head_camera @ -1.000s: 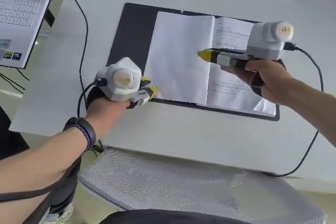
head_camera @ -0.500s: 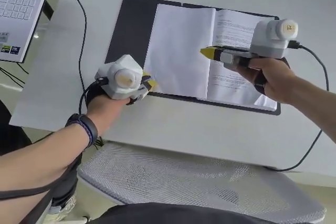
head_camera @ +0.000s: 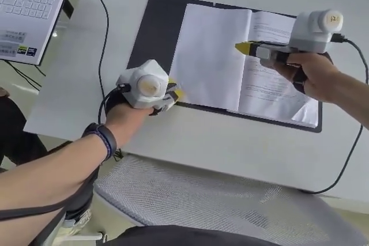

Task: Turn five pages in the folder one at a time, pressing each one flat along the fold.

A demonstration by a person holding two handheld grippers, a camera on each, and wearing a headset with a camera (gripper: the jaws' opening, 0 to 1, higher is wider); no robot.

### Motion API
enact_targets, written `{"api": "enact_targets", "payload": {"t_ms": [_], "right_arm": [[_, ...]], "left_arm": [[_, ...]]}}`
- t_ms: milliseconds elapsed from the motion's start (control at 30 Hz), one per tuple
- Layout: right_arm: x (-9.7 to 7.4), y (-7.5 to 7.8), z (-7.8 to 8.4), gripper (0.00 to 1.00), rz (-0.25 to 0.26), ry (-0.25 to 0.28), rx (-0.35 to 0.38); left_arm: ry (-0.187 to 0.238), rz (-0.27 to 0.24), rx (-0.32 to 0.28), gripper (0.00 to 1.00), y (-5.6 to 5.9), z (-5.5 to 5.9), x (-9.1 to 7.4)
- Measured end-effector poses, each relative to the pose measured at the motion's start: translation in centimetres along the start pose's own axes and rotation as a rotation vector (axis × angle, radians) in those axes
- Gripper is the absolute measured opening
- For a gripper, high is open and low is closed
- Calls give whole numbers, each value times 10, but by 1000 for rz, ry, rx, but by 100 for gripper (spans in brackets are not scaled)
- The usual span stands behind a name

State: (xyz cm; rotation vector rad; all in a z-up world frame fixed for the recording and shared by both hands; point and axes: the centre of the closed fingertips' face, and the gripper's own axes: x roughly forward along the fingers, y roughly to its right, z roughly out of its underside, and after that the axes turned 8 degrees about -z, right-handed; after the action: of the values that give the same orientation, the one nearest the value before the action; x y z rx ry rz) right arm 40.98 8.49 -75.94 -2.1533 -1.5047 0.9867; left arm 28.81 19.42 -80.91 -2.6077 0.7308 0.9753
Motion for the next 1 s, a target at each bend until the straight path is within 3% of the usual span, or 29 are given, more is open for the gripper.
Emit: {"api": "enact_targets", "payload": {"t_ms": [233, 400, 433, 1000], "right_arm": [[7, 19, 15, 4, 7, -29, 15], [5, 21, 33, 3, 29, -48, 21], [5, 20, 32, 2, 26, -25, 19], [6, 16, 31, 0, -17, 18, 58]], "left_arm": [[-4, 1, -7, 14, -1, -1, -1], [-7, 0, -2, 14, 0, -2, -3], [-6, 0, -2, 14, 0, -2, -3], [-5, 3, -21, 15, -2, -3, -3]]}}
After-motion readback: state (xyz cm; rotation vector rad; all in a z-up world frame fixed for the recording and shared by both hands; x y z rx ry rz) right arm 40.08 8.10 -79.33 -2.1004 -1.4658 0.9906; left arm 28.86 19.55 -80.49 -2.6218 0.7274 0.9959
